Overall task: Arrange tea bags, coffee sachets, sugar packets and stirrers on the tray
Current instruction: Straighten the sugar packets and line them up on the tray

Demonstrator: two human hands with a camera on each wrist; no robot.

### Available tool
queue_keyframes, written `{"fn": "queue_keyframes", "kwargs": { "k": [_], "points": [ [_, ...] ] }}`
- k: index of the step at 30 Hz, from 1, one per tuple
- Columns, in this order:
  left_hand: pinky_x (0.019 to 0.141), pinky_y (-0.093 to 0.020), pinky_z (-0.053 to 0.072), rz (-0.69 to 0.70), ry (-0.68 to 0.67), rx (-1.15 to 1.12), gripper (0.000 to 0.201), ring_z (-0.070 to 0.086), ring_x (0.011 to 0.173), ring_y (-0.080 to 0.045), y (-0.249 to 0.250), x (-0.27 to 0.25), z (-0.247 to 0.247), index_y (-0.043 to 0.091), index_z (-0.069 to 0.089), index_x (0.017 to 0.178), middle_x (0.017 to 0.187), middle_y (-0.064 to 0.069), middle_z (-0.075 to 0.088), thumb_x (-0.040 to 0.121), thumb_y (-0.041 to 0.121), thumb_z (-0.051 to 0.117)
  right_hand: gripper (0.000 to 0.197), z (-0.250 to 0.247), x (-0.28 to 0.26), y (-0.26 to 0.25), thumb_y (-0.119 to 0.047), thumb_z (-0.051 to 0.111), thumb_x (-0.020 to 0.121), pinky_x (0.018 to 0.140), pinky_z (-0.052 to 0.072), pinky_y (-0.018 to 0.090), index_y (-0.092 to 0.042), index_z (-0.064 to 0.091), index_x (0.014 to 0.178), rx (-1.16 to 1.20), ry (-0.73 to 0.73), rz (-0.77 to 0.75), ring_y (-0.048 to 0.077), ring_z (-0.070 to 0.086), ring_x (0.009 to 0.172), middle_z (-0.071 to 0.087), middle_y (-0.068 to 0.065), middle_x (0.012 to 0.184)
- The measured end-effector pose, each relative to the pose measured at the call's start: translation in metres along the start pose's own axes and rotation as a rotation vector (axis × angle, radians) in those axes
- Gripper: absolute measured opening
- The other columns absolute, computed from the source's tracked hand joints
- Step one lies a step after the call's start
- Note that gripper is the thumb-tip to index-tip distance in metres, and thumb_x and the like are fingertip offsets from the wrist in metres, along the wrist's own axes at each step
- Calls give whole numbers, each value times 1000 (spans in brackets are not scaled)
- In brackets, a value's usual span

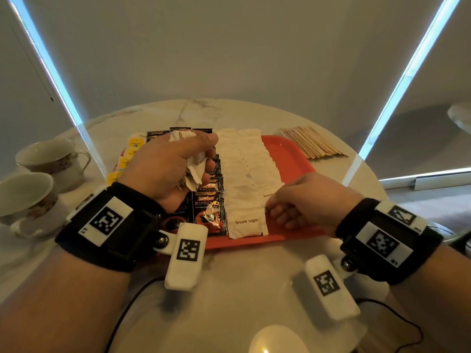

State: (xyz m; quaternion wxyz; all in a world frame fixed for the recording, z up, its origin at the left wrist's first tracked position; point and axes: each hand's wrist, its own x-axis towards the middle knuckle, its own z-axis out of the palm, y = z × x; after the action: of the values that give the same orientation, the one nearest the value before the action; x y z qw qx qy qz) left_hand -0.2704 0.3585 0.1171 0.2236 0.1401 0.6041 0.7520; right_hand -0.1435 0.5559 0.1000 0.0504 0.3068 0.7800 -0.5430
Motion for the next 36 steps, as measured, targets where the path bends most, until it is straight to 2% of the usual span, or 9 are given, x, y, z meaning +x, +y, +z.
{"fn": "queue_keyframes", "kwargs": {
  "k": [9,13,16,21,25,27,30,33,36],
  "points": [
    [51,-27,52,-60,6,-49,4,64,66,-17,2,-3,3,12,67,92,82,-6,65,95,15,66,16,-2,11,0,-10,65,94,68,57,36,-1,78,91,36,4,-10,22,65,66,76,19,86],
    [57,-32,60,-93,-19,-175,15,70,72,-26,4,-9,9,6,61,97,92,-14,64,96,1,47,12,-2,11,-10,-14,67,94,54,49,30,-8,77,90,121,51,-224,14,58,55,67,7,71],
    [61,-36,64,-88,15,-195,14,77,77,-30,1,-9,14,2,57,106,101,-18,64,99,-6,49,8,13,7,-28,-21,76,89,58,50,29,-14,75,92,168,-26,-420,12,56,60,66,1,74],
    [60,-32,62,-44,90,-166,36,73,99,-32,-3,1,6,-4,55,134,116,-22,70,98,-5,57,39,46,10,-46,-28,89,76,59,51,30,-14,66,104,124,-95,-549,16,57,68,61,0,79],
    [71,-37,61,-8,73,-145,13,76,93,-30,-4,3,1,4,64,110,98,-15,75,97,3,66,32,48,18,-49,-18,84,83,57,51,29,-15,66,108,223,-82,-614,19,59,70,61,5,83],
    [74,-39,60,14,25,-114,17,73,86,-26,-5,1,3,7,64,104,90,-11,73,93,16,74,19,46,20,-49,-15,77,90,57,51,29,-12,68,106,354,-106,-587,20,60,68,65,9,82],
    [66,-30,62,6,-42,-95,54,73,84,-23,-3,0,5,-3,64,123,102,-14,76,82,29,78,8,42,25,-46,-19,73,92,53,48,25,-12,68,93,553,-187,-456,14,53,62,60,2,72],
    [57,-29,59,-16,-46,-89,49,74,83,-22,-4,0,3,6,64,118,100,-11,78,74,18,83,10,39,29,-42,-17,71,91,54,51,24,-13,65,84,653,-214,-391,12,54,66,60,3,77],
    [50,-28,54,-7,-39,-30,36,74,76,-21,-7,0,0,9,66,113,91,-10,78,80,2,79,5,37,30,-41,-15,64,96,61,57,27,-11,65,93,744,-251,-376,14,64,72,70,5,84]
  ]
}}
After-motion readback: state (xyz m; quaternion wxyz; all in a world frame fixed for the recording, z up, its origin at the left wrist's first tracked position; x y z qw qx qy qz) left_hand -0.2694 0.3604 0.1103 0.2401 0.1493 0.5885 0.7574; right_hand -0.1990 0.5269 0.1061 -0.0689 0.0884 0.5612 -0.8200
